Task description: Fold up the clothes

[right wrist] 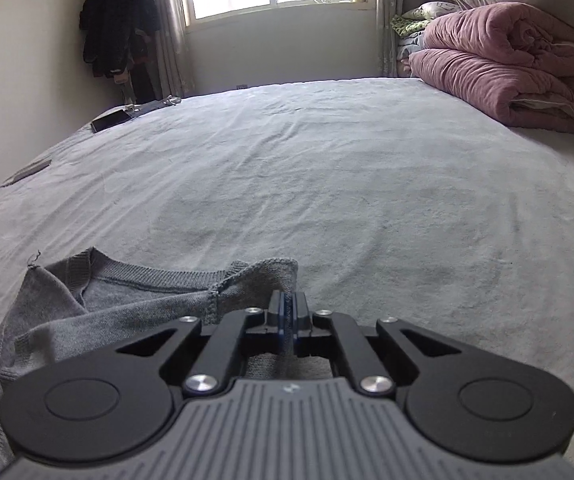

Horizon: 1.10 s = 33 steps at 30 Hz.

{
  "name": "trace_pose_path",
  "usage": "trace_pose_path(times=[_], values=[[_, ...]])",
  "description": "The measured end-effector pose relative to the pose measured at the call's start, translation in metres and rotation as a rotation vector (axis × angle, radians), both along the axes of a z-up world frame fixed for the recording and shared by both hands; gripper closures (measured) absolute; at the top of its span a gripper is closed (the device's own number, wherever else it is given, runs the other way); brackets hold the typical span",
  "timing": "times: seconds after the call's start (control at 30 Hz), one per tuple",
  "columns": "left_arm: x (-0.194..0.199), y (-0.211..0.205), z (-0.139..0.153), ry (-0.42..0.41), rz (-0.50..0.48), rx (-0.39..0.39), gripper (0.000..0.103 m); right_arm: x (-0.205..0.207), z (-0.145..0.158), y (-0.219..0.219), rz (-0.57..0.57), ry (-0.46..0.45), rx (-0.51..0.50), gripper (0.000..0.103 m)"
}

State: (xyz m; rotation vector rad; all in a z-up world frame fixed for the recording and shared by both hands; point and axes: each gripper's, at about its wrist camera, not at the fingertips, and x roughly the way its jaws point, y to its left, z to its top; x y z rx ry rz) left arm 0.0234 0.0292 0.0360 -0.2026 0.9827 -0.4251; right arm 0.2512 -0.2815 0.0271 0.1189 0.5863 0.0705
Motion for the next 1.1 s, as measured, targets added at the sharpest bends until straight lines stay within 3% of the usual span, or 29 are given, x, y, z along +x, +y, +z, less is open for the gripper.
trace_pose_path(times=[0.1, 0.23, 0.33, 0.37, 0.43, 0.67, 0.7, 0.73, 0.77, 0.93, 1.1], values=[[0.0, -0.002, 0.0, -0.004, -0.006, 0.003, 0.082, -0.002, -0.001, -0.01, -0.001, 0.0, 0.029, 0.1], [0.001, -0.003, -0.002, -0.001, -0.012, 0.008, 0.082, 0.001, -0.003, -0.024, 0.001, 0.023, 0.141, 0.098], [0.001, -0.005, -0.003, 0.0, -0.014, 0.013, 0.082, 0.002, -0.001, -0.012, 0.003, 0.016, 0.051, 0.076], [0.001, -0.006, -0.003, -0.001, -0.014, 0.013, 0.082, 0.0, 0.001, -0.012, 0.008, 0.005, 0.066, 0.058], [0.001, -0.007, -0.003, -0.001, -0.016, 0.013, 0.082, -0.003, 0.007, -0.007, 0.025, -0.03, 0.095, 0.047], [0.001, -0.008, -0.004, 0.001, -0.024, 0.019, 0.082, 0.017, -0.005, 0.031, 0.097, -0.007, -0.149, 0.048], [0.001, -0.009, -0.004, 0.001, -0.027, 0.021, 0.082, 0.02, -0.008, 0.032, 0.1, 0.003, -0.163, 0.054], [0.001, -0.009, -0.005, 0.001, -0.029, 0.023, 0.082, 0.023, -0.011, 0.034, 0.103, 0.013, -0.178, 0.083], [0.001, -0.009, -0.005, 0.001, -0.031, 0.025, 0.082, 0.023, -0.013, 0.034, 0.099, 0.02, -0.189, 0.097], [0.003, -0.009, -0.004, 0.004, -0.037, 0.025, 0.082, 0.012, -0.001, 0.012, 0.07, -0.022, -0.077, 0.097], [0.004, -0.011, -0.006, 0.002, -0.04, 0.031, 0.082, 0.016, 0.003, -0.012, 0.055, -0.004, 0.056, 0.097]])
